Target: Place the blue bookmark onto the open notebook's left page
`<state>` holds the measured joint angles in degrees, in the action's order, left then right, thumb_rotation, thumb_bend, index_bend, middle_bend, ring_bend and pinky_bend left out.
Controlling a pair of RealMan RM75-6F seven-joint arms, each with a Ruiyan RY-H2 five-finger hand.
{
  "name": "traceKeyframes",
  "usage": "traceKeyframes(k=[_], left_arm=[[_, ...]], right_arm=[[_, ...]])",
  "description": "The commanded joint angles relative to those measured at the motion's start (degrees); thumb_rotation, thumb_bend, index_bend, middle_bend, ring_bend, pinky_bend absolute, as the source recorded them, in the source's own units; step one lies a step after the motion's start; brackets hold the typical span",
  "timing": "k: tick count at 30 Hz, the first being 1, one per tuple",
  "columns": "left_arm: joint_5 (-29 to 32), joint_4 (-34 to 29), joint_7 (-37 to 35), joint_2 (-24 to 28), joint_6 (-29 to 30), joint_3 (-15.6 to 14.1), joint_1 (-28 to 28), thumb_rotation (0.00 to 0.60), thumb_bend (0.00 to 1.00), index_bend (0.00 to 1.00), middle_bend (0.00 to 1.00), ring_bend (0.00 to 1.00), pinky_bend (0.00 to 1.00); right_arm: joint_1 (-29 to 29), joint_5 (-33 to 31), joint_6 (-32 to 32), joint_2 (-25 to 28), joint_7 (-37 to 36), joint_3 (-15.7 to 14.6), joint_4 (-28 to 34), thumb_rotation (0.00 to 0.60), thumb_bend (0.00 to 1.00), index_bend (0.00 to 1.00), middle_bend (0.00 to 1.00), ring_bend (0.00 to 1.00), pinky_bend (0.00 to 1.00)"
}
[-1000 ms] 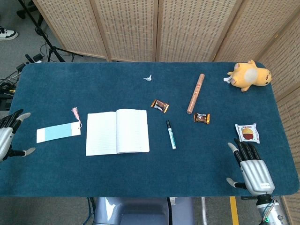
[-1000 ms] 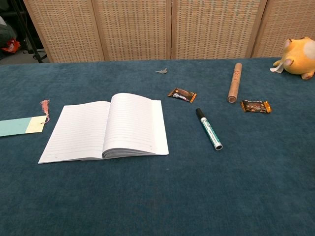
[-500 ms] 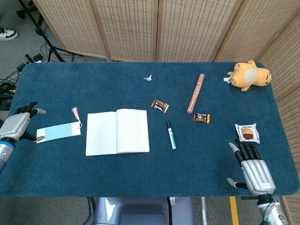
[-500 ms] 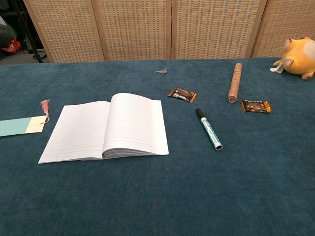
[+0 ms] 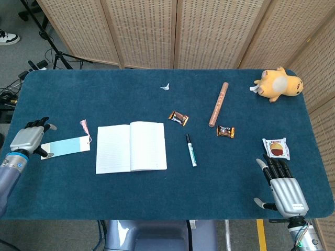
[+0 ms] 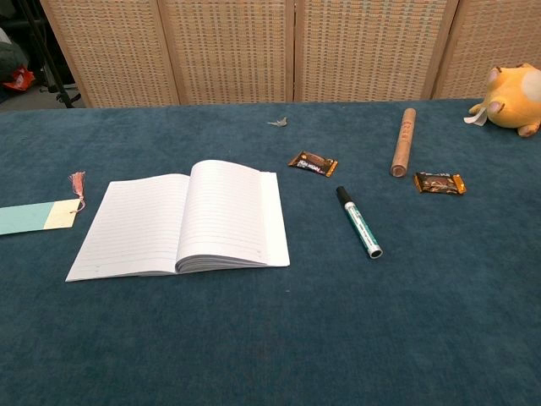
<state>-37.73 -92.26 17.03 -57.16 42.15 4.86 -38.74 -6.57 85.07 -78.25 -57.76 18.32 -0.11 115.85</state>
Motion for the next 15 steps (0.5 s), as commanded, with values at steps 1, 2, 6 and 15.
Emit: traceKeyframes(k=[1, 2, 6, 15], left_arm=[[2.31, 1.16, 1.79, -1.55, 0.59, -1.10, -1.21, 0.600, 0.15, 0.27, 0.00, 0.00, 0.00], [3.17, 1.62, 2.35, -2.06, 0.65, -1.39, -1.56, 0.600, 0.15, 0.27, 0.00, 0.00, 0.00], [5.49, 2.90, 3.94, -3.53, 0.58, -2.31, -2.59, 0.600, 0.15, 0.27, 0.00, 0.00, 0.00], [10.76, 6.58, 7.54, -7.26, 0.15, -4.63, -4.85, 0.600, 0.15, 0.27, 0.00, 0.00, 0.00]], right_arm=[[-0.06, -0.05, 0.11, 0.05, -0.13, 0.00, -0.04, 0.600, 0.10, 0.00, 0.00, 0.00, 0.01], [-0.08, -0.04, 0.13, 0.07, -0.18, 0.01, -0.04, 0.600, 0.10, 0.00, 0.00, 0.00, 0.01], [-0.11, -0.07, 0.15, 0.06, -0.37, 0.05, -0.11, 0.600, 0.10, 0.00, 0.00, 0.00, 0.01], [-0.31, -0.56, 0.54, 0.01, -0.45, 0.14, -0.27, 0.600, 0.10, 0.00, 0.00, 0.00, 0.01]])
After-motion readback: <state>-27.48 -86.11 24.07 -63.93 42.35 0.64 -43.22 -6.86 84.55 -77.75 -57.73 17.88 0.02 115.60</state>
